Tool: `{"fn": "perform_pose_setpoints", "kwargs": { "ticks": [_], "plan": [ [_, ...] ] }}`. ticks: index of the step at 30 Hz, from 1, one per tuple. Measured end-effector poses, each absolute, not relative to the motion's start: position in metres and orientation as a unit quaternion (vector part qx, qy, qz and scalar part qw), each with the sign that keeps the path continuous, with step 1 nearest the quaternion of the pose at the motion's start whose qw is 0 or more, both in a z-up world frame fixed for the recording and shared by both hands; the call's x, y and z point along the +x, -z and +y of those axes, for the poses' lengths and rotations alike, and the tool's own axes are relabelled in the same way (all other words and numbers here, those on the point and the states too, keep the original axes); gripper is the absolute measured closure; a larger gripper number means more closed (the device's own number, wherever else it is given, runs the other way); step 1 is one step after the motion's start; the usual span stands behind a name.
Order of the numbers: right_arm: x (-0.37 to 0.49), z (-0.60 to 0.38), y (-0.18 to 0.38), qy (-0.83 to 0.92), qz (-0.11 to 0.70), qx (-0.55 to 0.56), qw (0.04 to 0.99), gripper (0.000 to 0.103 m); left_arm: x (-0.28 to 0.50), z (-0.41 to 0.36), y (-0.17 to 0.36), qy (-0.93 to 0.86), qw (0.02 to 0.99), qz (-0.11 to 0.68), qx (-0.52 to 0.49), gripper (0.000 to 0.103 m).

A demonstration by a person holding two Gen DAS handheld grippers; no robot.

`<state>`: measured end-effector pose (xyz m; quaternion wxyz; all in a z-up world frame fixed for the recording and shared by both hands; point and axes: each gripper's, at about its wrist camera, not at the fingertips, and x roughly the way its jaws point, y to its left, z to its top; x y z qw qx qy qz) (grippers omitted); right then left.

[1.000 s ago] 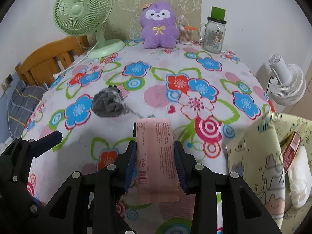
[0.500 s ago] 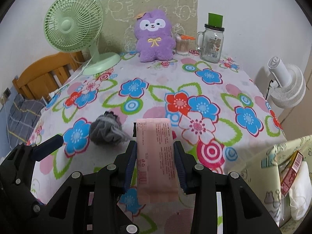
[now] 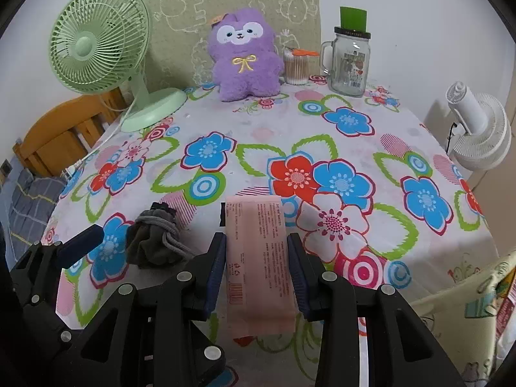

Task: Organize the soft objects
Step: 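Grasp the grey drawstring pouch with the left gripper while the right holds the pink packet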

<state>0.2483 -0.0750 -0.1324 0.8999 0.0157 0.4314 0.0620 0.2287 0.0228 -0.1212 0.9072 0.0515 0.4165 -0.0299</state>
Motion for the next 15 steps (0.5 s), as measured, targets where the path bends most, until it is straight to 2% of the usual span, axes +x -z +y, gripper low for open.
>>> {"fn": "perform_pose_setpoints", "kwargs": {
  "ticks": [7,9,15],
  "plan": [
    [0.256,-0.075,0.145,-0.063,0.441,0.016,0.895,0.062,0.24,0.023,0.134,0.027,0.903,0.426,0.047,0.023],
    [0.257,-0.076,0.148,-0.063,0.444,0.018,0.894,0.062,0.243,0.022,0.138,0.028,0.901,0.431,0.047,0.031],
    [0.258,-0.077,0.153,-0.066,0.449,0.023,0.891,0.062,0.245,0.02,0.144,0.027,0.9,0.432,0.052,0.041]
  ]
}}
